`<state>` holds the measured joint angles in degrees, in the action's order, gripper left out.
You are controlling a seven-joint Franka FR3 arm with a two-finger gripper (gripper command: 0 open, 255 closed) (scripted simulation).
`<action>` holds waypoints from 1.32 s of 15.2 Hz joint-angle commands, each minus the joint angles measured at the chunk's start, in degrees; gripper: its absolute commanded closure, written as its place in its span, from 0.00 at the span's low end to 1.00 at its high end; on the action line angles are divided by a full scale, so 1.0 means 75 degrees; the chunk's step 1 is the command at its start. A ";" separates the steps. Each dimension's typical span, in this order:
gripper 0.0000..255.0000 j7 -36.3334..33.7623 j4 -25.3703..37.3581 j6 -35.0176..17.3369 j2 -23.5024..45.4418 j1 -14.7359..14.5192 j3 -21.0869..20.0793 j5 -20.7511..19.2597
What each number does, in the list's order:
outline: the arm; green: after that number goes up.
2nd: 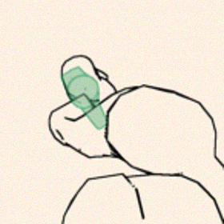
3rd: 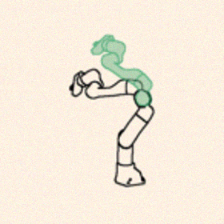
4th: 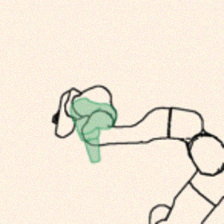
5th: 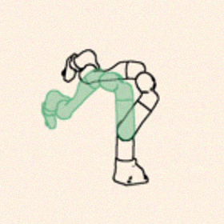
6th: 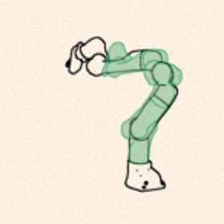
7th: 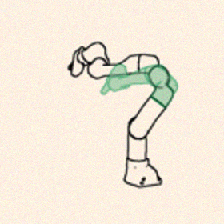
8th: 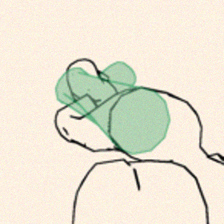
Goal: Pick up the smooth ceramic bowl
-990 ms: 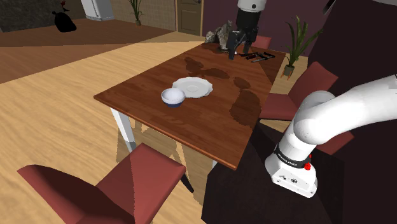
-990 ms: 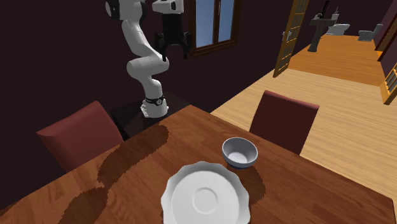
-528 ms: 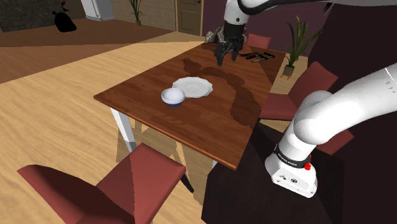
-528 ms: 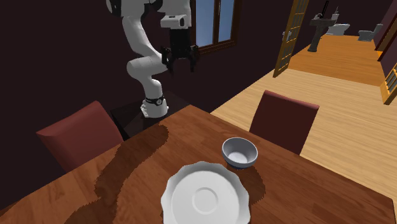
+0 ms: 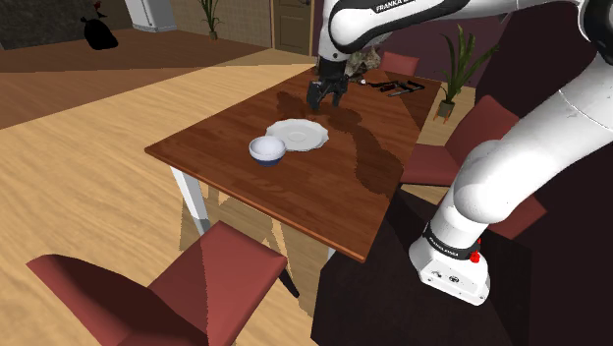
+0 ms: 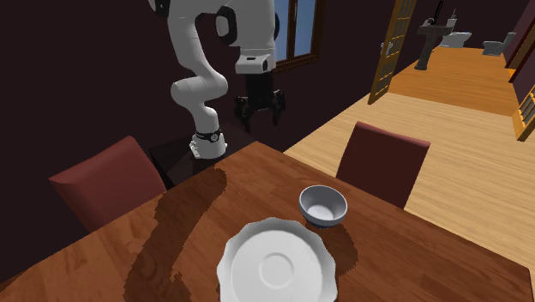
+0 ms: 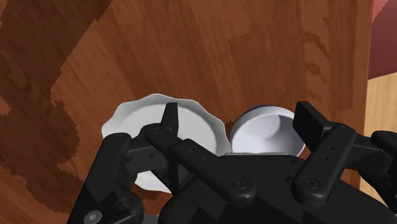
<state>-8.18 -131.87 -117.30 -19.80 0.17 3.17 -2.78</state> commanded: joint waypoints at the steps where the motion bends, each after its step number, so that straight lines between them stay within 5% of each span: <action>1: 0.00 0.0050 0.0257 -0.0363 0.0589 -0.0018 0.0034 0.0054; 17: 0.00 0.0578 0.3300 -0.2069 0.5230 0.0017 0.0031 0.0732; 20: 0.00 0.0598 0.3338 -0.2249 0.5445 0.0027 0.0018 0.0758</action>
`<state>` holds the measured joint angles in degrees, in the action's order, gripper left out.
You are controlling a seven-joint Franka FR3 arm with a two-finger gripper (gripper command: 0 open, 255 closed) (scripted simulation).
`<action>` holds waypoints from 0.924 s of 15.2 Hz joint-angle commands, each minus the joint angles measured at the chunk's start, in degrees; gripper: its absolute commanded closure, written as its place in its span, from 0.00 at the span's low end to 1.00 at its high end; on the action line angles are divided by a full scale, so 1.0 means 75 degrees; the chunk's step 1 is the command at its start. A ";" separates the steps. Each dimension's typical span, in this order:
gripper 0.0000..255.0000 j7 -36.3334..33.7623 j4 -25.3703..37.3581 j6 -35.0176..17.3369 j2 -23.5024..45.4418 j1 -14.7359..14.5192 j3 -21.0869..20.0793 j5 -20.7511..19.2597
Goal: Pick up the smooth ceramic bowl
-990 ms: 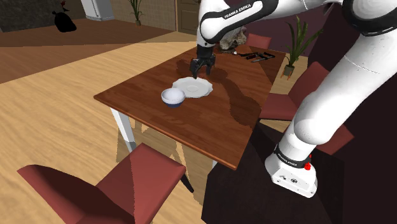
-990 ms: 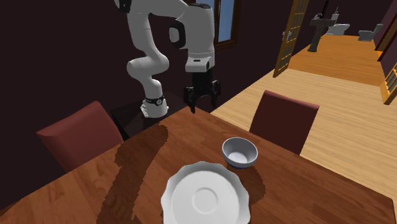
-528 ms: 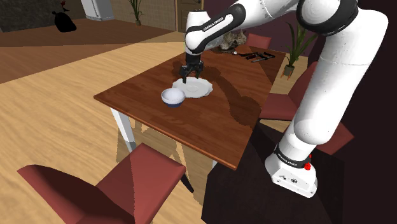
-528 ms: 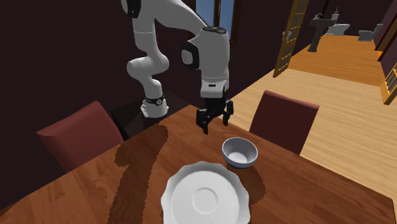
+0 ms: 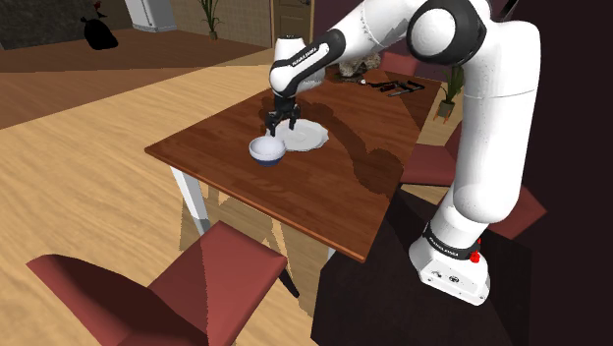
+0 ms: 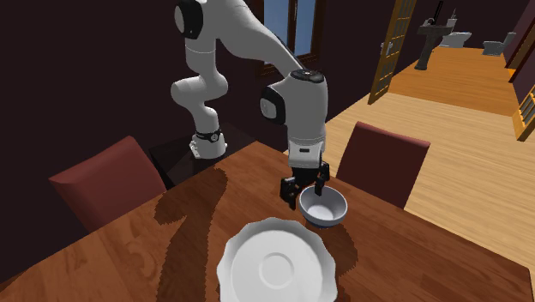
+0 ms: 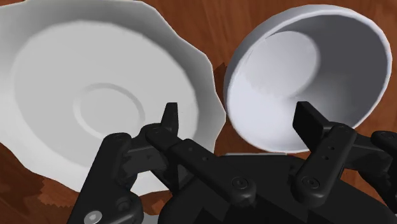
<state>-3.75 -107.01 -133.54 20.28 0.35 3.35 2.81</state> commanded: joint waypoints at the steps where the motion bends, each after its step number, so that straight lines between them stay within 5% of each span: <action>1: 0.00 0.0012 -0.0005 -0.0169 0.0157 0.0004 -0.0010 0.0018; 7: 0.00 0.0038 -0.0119 -0.0548 0.0423 0.0014 -0.0025 0.0050; 8: 1.00 0.0041 -0.0123 -0.0556 0.0427 0.0015 -0.0025 0.0051; 14: 1.00 0.0039 -0.0152 -0.0571 0.0413 0.0014 -0.0025 0.0050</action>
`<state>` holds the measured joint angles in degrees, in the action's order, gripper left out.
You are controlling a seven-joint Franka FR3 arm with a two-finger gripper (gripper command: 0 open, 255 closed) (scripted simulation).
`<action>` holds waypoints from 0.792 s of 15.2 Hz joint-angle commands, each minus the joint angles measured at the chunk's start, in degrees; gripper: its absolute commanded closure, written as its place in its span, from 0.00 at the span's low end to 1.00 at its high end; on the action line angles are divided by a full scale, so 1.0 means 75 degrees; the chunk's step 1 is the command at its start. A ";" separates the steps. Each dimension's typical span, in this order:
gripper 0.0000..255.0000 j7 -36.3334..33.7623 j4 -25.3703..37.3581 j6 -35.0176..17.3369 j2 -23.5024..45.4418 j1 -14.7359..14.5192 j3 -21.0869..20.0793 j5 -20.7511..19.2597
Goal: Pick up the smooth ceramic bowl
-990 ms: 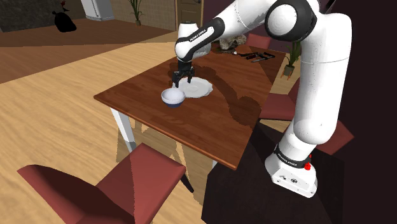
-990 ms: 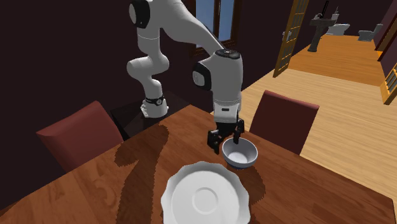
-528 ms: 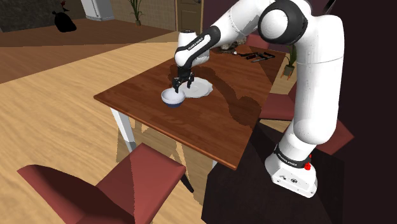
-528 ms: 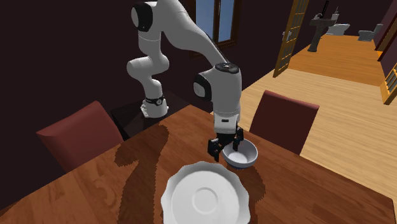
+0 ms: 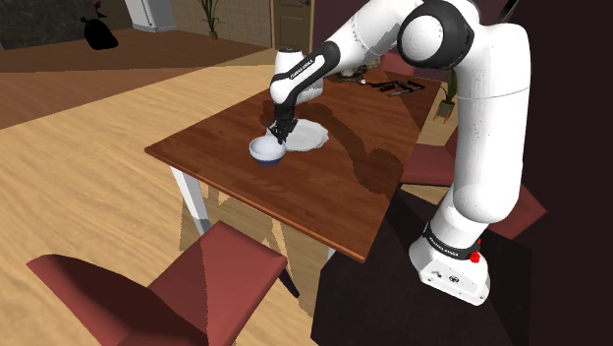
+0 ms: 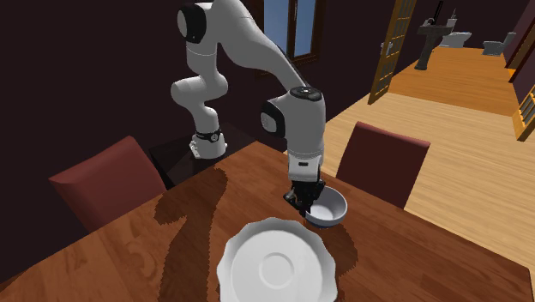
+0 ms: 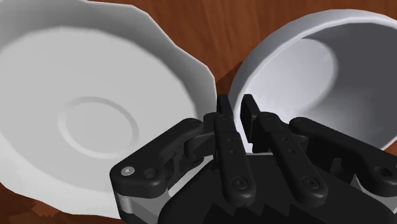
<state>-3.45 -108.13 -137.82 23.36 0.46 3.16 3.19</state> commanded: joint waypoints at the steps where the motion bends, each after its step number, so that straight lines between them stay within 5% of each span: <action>1: 1.00 0.0000 -0.0002 -0.0001 0.0003 0.0000 0.0000 0.0000; 12: 1.00 -0.0051 0.0286 0.0779 -0.0489 -0.0017 0.0028 -0.0060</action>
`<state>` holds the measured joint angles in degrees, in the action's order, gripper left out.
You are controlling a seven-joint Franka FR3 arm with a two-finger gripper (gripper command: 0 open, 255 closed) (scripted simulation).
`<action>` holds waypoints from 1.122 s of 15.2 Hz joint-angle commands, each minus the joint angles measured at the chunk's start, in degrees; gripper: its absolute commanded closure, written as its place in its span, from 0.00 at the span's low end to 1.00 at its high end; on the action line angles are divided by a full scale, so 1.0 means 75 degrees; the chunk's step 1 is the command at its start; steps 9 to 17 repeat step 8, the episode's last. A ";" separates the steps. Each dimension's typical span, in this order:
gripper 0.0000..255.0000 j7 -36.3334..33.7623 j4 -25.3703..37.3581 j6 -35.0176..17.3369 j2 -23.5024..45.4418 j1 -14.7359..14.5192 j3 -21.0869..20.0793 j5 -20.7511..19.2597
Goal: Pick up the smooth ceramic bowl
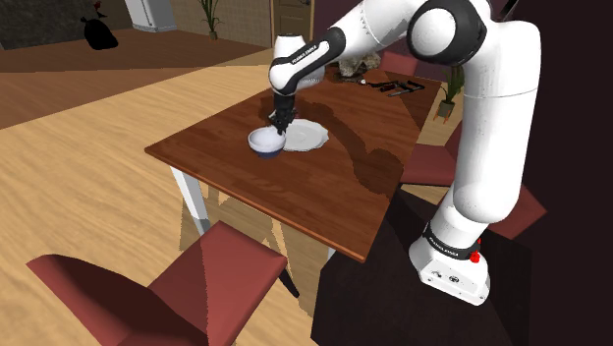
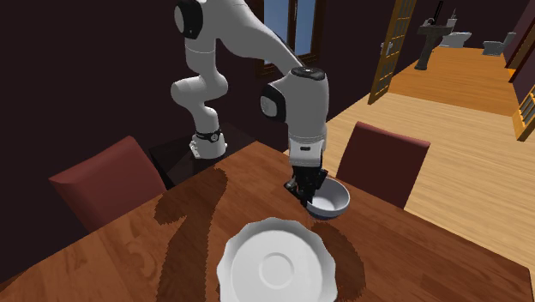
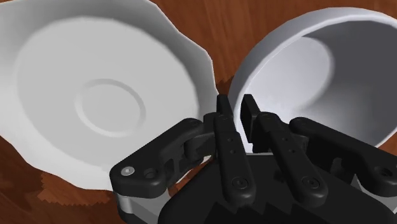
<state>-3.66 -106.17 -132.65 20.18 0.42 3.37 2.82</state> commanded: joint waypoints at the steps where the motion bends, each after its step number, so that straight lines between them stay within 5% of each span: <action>1: 1.00 -0.0028 0.0062 0.0176 -0.0114 -0.0014 0.0002 -0.0016; 17: 1.00 -0.0052 0.0280 0.0629 -0.0350 -0.0020 0.0013 -0.0045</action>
